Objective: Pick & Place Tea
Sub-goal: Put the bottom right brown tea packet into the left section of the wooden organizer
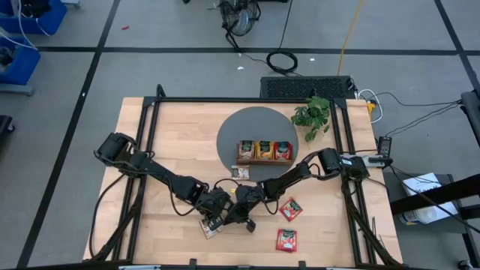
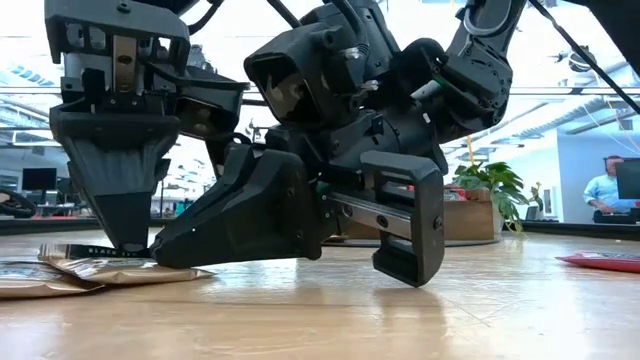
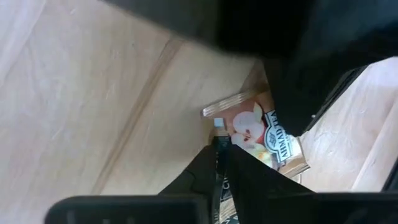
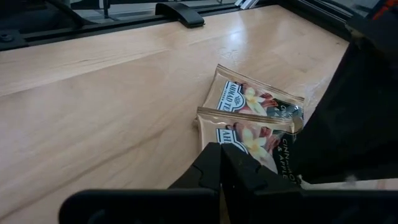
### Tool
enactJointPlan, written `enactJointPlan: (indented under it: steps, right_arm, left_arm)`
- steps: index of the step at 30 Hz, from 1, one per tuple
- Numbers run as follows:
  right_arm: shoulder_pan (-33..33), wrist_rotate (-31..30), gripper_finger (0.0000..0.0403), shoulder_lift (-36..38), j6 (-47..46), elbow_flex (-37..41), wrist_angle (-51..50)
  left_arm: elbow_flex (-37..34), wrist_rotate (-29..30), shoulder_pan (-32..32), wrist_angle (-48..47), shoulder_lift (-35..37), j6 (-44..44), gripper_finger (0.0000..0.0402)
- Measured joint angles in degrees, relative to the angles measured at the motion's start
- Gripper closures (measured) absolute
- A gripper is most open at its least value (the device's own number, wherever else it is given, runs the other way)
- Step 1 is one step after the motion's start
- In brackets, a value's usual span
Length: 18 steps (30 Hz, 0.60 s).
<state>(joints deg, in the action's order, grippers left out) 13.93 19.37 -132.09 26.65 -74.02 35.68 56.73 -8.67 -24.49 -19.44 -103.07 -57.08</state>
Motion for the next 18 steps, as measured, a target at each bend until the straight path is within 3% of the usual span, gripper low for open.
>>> enactJointPlan:
  steps: [12,15,18]
  right_arm:
    - [-0.1,-0.1,0.0403,0.0,-0.5,0.0,-0.4]
    - [-0.1,-0.1,0.0403,0.0,-0.3,0.1,-0.3]
    - [-0.2,-0.8,0.0403,0.0,-0.1,0.0,-0.3]
  left_arm:
    - [0.1,-0.1,-0.9,-2.9,0.2,-2.1,0.0217]
    - [0.1,-0.5,-1.4,-2.8,0.2,-2.1,0.0206]
    - [0.0,-1.4,-1.8,-1.3,0.1,-1.4,0.0222]
